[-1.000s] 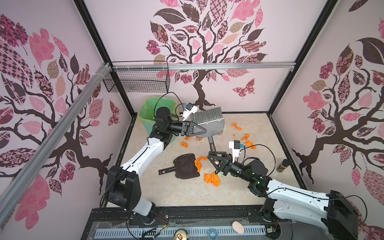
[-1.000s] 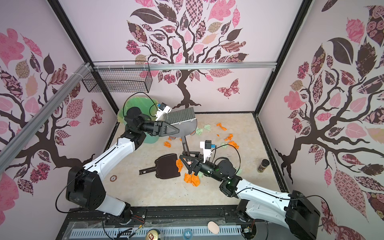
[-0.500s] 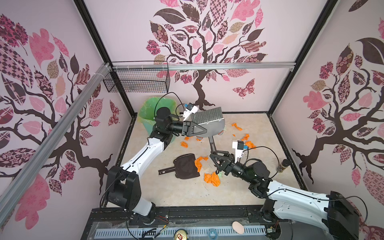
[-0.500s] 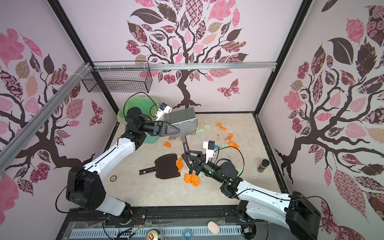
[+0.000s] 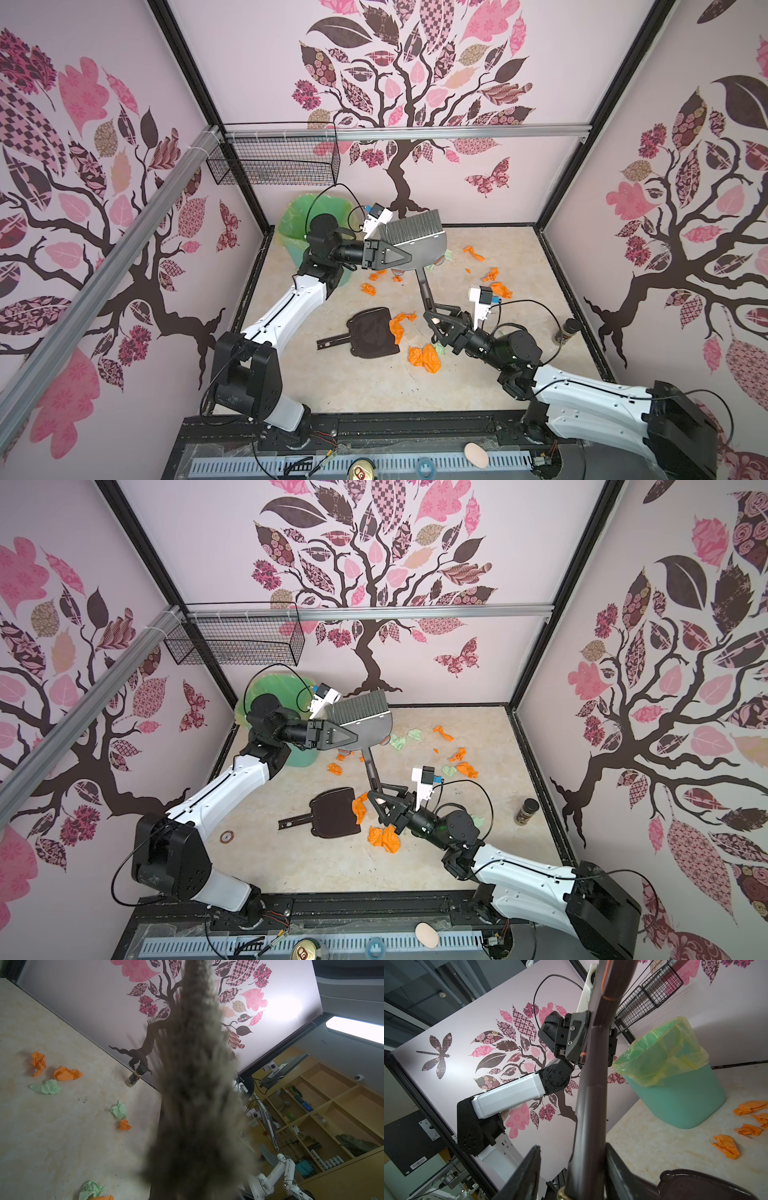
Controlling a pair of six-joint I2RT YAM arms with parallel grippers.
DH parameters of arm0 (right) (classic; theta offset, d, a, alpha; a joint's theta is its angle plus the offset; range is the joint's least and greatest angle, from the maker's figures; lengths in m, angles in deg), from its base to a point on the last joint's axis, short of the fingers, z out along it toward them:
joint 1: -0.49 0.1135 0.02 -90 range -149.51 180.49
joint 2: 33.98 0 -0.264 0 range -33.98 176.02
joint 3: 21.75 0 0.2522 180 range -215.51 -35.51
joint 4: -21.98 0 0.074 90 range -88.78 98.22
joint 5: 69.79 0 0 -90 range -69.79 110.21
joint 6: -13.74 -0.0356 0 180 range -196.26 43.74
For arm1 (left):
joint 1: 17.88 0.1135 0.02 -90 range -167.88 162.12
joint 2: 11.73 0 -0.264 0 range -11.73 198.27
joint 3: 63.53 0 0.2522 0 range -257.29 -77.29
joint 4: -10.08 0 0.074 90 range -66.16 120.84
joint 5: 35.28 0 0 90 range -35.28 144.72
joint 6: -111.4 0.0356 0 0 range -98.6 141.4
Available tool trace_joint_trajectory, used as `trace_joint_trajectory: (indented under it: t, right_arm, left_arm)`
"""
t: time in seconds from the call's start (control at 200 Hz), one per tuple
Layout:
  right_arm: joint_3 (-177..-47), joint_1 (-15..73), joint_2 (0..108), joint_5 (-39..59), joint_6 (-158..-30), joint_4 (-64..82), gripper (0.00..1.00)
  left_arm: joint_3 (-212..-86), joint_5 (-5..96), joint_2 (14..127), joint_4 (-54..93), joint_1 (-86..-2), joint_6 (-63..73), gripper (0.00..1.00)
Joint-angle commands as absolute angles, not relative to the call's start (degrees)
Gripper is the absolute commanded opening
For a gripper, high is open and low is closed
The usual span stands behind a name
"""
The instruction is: Sweep away the paper scraps from the table
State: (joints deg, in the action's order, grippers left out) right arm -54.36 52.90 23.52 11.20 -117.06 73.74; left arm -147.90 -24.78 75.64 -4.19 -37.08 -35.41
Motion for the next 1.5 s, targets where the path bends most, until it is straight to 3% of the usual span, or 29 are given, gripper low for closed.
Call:
trace_joint_trajectory:
  t: [0.0,0.32,0.62,0.795,1.045,1.495]
  right_arm:
    - [-57.1,53.3,26.3,9.5,-117.9,79.9,0.49]
    - [-56.2,54.4,31.0,13.3,-117.3,91.8,0.45]
    - [-52.4,57.4,30.9,21.2,-111.7,101.2,0.55]
    - [-55.9,57.4,32.5,22.3,-110.4,100.0,0.57]
    - [-59.1,57.4,39.5,24.0,-112.8,107.4,0.6]
    - [-64.7,57.7,40.2,25.2,-107.9,104.6,0.59]
  left_arm:
    - [-148.2,-22.5,75.2,-7.7,-36.8,-35.9,0.0]
    - [-145.7,-20.3,74.0,-9.3,-36.1,-37.5,0.0]
    - [-140.0,-10.6,72.3,-24.4,-32.0,-54.3,0.0]
    - [-136.1,-5.2,67.6,-21.4,-32.0,-52.8,0.0]
    - [-133.8,4.5,58.7,-4.8,-32.7,-41.1,0.0]
    - [-132.0,5.2,59.0,-4.2,-33.4,-40.0,0.0]
